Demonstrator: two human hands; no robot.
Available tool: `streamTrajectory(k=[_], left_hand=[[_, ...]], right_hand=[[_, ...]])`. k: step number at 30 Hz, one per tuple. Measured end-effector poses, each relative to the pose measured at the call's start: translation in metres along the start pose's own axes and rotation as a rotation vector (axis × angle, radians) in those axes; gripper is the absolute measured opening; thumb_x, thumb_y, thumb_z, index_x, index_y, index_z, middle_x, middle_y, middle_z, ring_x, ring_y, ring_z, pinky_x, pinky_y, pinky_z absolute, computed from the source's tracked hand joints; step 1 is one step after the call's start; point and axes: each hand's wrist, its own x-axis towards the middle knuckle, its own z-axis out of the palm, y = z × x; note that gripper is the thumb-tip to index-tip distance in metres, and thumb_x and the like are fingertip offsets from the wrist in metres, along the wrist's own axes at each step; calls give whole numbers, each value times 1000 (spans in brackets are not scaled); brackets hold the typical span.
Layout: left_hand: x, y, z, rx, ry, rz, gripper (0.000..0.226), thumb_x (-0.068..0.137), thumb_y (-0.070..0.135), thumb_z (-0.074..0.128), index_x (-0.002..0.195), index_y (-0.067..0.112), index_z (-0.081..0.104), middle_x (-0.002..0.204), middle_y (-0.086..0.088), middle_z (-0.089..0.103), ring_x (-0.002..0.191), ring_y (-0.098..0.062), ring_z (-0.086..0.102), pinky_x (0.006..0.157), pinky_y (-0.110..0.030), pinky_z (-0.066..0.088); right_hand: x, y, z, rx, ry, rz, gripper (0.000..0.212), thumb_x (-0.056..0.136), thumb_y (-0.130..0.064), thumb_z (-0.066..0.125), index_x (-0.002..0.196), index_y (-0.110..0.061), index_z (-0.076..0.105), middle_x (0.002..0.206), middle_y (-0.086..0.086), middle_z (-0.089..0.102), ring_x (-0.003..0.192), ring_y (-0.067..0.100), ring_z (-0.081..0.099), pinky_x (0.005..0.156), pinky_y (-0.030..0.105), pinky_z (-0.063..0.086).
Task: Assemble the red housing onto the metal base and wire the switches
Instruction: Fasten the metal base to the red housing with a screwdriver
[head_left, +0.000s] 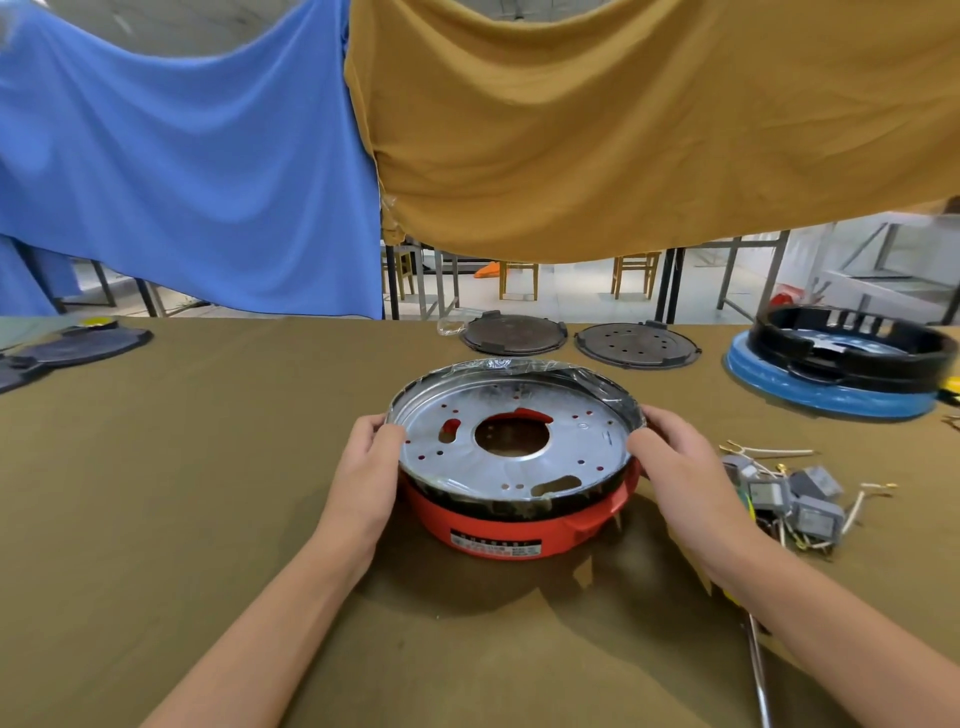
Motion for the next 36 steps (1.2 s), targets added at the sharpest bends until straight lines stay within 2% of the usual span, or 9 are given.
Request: streamTrajectory(k=[5, 11, 15, 18, 22, 27, 31, 34, 36], left_hand=[[1, 0, 0, 21, -17, -35, 30, 83, 36, 48, 109, 28, 60, 100, 13, 69, 103, -12, 63, 95, -37, 50], [-2, 4, -2, 53, -80, -54, 39, 78, 40, 43, 106, 23, 66, 100, 9, 72, 103, -15, 64, 96, -37, 50], [-3, 4, -4, 57, -94, -81, 40, 73, 41, 45, 107, 26, 60, 106, 5, 70, 105, -18, 62, 95, -36, 48], [-6, 8, -7, 84, -135, -105, 41, 67, 44, 49, 103, 27, 58, 109, 1, 67, 100, -21, 62, 85, -35, 49], [-5, 18, -12, 83, -185, -143, 55, 67, 56, 50, 104, 18, 66, 99, -1, 70, 90, -22, 62, 85, -38, 48], [-10, 21, -8, -1, -196, -108, 32, 88, 37, 47, 75, 26, 74, 79, 4, 73, 72, -13, 65, 69, -29, 46], [-12, 19, -7, -4, -156, -187, 21, 84, 27, 47, 85, 17, 66, 82, -3, 68, 75, -20, 59, 73, -34, 43], [-10, 21, -11, 40, -143, -161, 18, 76, 31, 45, 61, 24, 53, 57, 6, 56, 58, -15, 50, 65, -33, 41], [-7, 24, -15, 66, -134, -195, 31, 78, 35, 44, 49, 27, 52, 51, 8, 52, 50, -12, 50, 66, -32, 45]], right_hand=[[-2, -5, 0, 21, -23, 42, 42, 94, -22, 49, 79, -59, 63, 84, -33, 65, 92, -9, 57, 80, 25, 43], [-2, -2, 0, 46, -56, 98, 26, 99, -26, 43, 85, -33, 63, 78, -30, 68, 73, -16, 60, 73, 24, 43], [-3, -5, 0, 14, -78, 133, 29, 98, -21, 38, 98, -11, 64, 100, 7, 70, 98, 21, 63, 97, 45, 46], [-1, -10, -3, 25, -84, 121, 34, 95, -20, 35, 104, 8, 52, 108, 29, 58, 83, 33, 51, 95, 58, 44], [3, -13, -6, 65, -63, 174, 41, 95, -23, 39, 117, 10, 48, 118, 29, 56, 106, 45, 56, 99, 61, 43], [1, -9, -3, 113, -22, 204, 22, 98, -46, 46, 90, -33, 61, 80, -13, 69, 85, 5, 60, 74, 31, 49], [-4, -3, 7, 110, -76, 169, 22, 96, -25, 40, 102, -28, 61, 92, -14, 72, 92, 4, 64, 85, 34, 51], [2, -10, 5, 146, -94, 161, 33, 96, -14, 35, 116, -20, 61, 107, -9, 68, 95, 6, 60, 78, 25, 45], [9, -13, -1, 153, -126, 157, 38, 97, -9, 35, 109, -19, 69, 92, -4, 72, 81, 8, 64, 62, 20, 49]])
